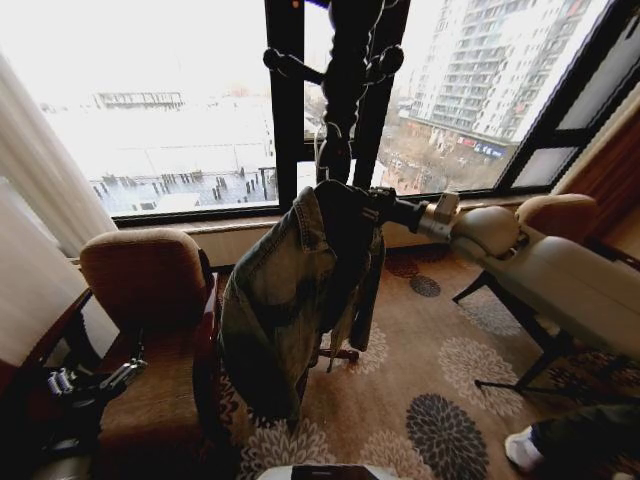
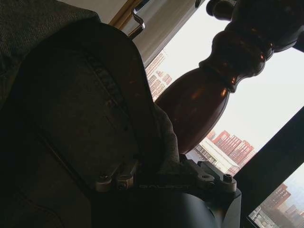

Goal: Pick up the clothes from the bed and hang them on the clothes hanger.

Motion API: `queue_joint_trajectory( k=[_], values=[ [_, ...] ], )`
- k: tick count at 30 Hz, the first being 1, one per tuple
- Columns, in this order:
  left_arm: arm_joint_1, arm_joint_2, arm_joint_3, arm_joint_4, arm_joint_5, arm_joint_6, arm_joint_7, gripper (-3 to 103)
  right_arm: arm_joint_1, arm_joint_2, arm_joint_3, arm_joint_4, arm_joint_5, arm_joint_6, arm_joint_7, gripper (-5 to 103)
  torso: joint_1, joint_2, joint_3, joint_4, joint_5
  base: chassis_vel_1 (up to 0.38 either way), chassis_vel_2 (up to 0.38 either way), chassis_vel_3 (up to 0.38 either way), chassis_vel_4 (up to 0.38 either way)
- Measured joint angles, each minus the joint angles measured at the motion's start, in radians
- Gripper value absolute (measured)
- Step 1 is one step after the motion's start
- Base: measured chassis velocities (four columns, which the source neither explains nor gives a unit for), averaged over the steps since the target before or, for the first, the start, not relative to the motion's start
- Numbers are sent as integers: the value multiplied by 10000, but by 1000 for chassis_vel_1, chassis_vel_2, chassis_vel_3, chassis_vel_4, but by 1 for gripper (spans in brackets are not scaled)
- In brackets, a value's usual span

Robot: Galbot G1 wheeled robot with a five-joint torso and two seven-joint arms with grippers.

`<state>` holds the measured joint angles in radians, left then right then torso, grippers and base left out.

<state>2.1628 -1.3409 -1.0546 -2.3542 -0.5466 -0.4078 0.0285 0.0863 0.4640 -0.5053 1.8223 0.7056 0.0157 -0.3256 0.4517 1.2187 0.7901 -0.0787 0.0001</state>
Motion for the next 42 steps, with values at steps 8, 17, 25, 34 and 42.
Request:
queue_joint_trajectory(
  k=[8, 17, 25, 34, 42],
  values=[
    [0, 0, 0, 0, 0, 0, -1, 100, 1238, 100, -878, -35, 289, -72, -34, 28, 1, 0, 0, 4, -1, 0, 0, 0, 0],
    [0, 0, 0, 0, 0, 0, -2, 100, 1673, -410, -979, 1028, 929, -506, 175, 28, 0, 1, 0, 18, -6, 0, 0, 0, 0],
    [0, 0, 0, 0, 0, 0, -1, 100, 1284, -1549, -226, 2119, 1253, -638, 210, 28, 0, 1, 0, 4, 3, 0, 0, 0, 0],
    [0, 0, 0, 0, 0, 0, 0, 100, 938, -2120, 359, 2598, 1470, -736, 70, 28, -1, 2, -1, 6, -3, 0, 0, 0, 0],
    [0, 1, 0, 0, 0, 0, 0, 100, 1366, -1602, -24, 1616, 1248, -605, -168, 28, 0, 1, 0, 6, -2, 0, 0, 0, 0]
  ],
)
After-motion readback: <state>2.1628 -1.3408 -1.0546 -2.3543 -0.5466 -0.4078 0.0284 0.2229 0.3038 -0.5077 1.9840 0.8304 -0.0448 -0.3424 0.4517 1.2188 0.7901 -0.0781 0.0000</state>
